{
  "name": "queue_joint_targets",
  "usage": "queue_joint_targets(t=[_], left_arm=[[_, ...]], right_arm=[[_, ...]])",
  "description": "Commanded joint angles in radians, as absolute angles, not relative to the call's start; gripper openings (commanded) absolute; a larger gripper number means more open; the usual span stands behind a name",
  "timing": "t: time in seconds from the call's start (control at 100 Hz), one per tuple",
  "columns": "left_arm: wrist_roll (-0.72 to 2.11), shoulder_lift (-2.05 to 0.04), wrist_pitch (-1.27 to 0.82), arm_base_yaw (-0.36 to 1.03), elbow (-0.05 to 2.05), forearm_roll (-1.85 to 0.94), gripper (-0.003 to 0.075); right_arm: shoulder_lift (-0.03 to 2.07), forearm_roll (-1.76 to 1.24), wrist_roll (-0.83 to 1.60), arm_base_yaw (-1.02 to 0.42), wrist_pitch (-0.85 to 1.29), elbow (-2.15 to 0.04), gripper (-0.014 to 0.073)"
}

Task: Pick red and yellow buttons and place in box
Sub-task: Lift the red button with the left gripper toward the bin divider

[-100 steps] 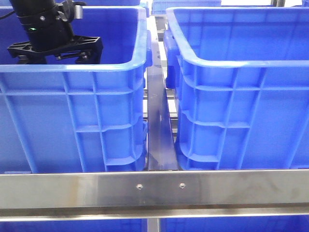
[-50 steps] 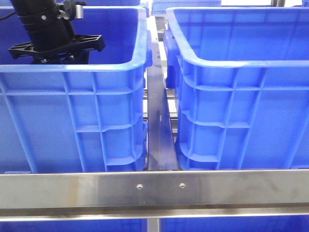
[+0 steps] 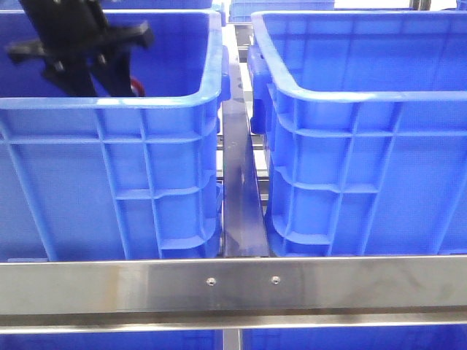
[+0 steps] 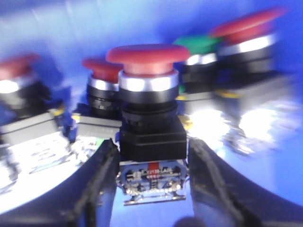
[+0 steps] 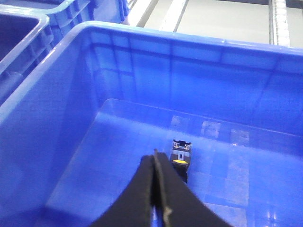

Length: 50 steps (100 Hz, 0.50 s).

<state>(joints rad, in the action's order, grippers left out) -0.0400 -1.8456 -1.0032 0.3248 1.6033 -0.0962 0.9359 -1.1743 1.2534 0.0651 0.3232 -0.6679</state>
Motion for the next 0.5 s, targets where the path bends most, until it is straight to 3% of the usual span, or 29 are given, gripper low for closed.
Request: queue_joint_targets(t=[0.0,0.49], left_arm=[[-0.031,-1.751,-0.984,0.324,1.635,-0.115,0.0103],[0.296,-1.587,-1.030,0.324,1.635,-0.365,0.0103]], right_arm=[[0.922,-1.203,1.258,0.070,0.298,-0.697,-0.0058],[0.922,-1.203,1.258,0.070,0.301,-0.697,-0.0058]])
